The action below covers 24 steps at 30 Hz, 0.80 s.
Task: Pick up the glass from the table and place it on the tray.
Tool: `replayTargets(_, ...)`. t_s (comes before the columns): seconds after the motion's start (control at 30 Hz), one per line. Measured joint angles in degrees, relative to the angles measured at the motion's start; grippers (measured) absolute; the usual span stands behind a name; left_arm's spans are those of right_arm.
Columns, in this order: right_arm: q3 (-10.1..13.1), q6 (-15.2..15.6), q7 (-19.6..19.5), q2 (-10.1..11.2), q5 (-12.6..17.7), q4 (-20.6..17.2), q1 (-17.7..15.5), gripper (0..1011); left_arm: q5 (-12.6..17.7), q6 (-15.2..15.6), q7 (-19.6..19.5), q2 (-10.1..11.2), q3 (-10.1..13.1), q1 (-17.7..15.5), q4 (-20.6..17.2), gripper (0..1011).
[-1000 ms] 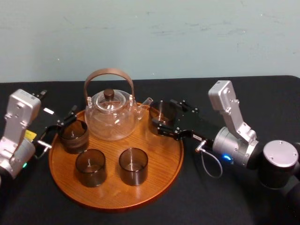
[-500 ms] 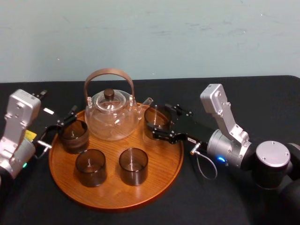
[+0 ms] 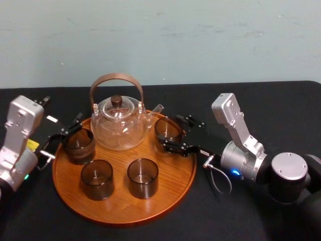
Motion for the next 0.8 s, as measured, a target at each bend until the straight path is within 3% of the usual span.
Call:
replayTargets(0.67, -0.34, -0.33, -0.18, -0.63, -0.63, 1.7, 0.56, 901, 0.0, 0.0, 0.0, 0.0, 0.0, 0.0, 0.0, 1001)
replayTargets(0.8, -0.31, -0.33, -0.17, -0.61, -0.58, 1.63, 0.56, 989, 0.0, 0.0, 0.0, 0.0, 0.0, 0.0, 0.0, 1002)
